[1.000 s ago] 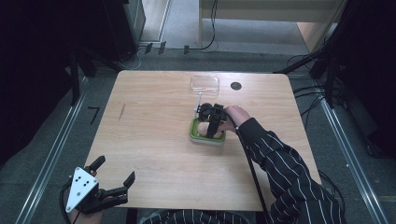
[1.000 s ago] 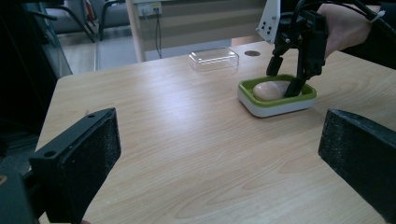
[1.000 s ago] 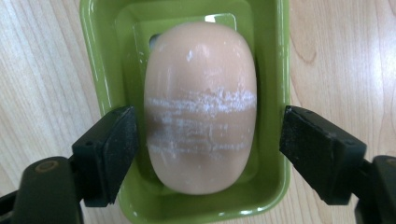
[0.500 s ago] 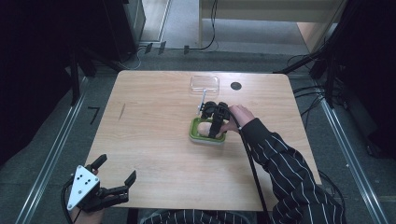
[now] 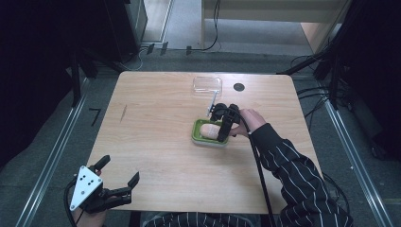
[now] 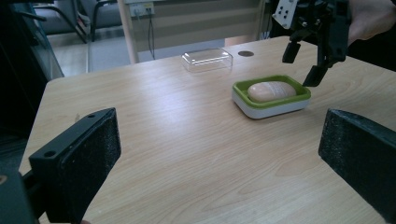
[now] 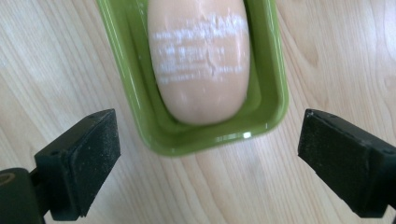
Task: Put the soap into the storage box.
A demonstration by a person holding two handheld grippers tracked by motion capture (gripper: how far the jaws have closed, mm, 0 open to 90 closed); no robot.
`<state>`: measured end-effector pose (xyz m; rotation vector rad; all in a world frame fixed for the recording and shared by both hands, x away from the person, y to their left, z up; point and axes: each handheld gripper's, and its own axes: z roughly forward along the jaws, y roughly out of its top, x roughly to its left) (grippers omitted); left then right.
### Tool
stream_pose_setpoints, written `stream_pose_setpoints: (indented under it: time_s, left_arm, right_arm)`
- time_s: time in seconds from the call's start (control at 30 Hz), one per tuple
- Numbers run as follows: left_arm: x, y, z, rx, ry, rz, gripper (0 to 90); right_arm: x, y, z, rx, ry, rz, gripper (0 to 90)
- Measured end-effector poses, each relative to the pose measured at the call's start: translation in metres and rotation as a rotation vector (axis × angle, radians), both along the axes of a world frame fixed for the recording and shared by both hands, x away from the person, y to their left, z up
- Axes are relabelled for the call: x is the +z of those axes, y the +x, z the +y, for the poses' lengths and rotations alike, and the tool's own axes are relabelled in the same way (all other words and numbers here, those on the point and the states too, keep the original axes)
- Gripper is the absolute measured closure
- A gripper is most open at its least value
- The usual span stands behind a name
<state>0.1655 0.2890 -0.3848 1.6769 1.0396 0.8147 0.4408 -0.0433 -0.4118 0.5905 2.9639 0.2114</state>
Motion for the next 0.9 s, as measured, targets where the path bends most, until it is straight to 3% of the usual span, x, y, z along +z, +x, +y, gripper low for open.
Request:
stream_pose_setpoints:
  time_s: [0.2, 0.9]
  left_arm:
    - [0.000, 0.000, 0.000, -0.002, -0.002, 0.000, 0.0]
    - [0.000, 0.001, -0.001, -0.009, -0.002, 0.002, 0.0]
  right_arm:
    - [0.004, -0.006, -0.015, -0.048, 0.002, -0.004, 6.4]
    - [-0.005, -0.030, -0.060, -0.170, -0.038, 0.032, 6.5]
